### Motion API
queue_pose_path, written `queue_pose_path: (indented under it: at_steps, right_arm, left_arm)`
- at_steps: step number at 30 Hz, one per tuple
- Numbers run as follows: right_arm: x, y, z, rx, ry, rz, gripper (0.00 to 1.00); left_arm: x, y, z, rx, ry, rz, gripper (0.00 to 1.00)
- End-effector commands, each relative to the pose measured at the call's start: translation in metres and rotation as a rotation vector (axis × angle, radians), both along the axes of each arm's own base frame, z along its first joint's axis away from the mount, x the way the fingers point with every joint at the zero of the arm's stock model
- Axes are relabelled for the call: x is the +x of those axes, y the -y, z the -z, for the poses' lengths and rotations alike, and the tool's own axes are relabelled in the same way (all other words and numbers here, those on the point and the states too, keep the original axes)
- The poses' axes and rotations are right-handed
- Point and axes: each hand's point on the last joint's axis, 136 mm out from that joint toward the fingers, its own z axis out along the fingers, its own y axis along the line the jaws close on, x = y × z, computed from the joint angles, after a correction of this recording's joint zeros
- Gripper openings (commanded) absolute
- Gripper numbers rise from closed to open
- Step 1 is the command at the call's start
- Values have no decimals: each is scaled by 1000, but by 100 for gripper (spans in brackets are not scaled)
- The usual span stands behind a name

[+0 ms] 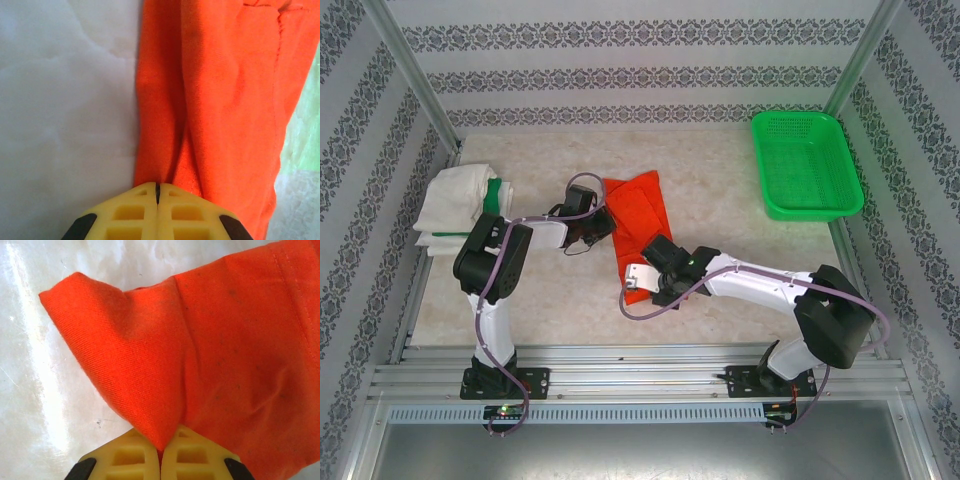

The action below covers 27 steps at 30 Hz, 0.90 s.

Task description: Fold and stack the t-shirts

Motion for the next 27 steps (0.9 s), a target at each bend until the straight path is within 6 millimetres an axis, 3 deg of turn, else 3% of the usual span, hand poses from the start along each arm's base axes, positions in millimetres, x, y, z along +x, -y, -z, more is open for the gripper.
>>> queue_pose_path:
  at_steps: [1, 9, 12, 20, 27]
  right_arm:
    - [-3, -2, -17, 17, -7, -10, 0]
    - [-36, 13, -42, 1, -60, -23, 0]
    - [-39, 17, -54, 19, -35, -14, 0]
    - [-20, 12, -91, 29, 90, -61, 0]
    - [19, 9, -111, -19, 211, -97, 0]
  left_arm:
    - [-4, 9, 2, 7, 9, 54, 0]
    - [-43, 25, 13, 49, -41, 205, 0]
    - [-60, 32, 18, 32, -63, 233, 0]
    - [-85, 34, 16, -20, -77, 243, 0]
    - [-90, 26, 29, 22, -88, 239, 0]
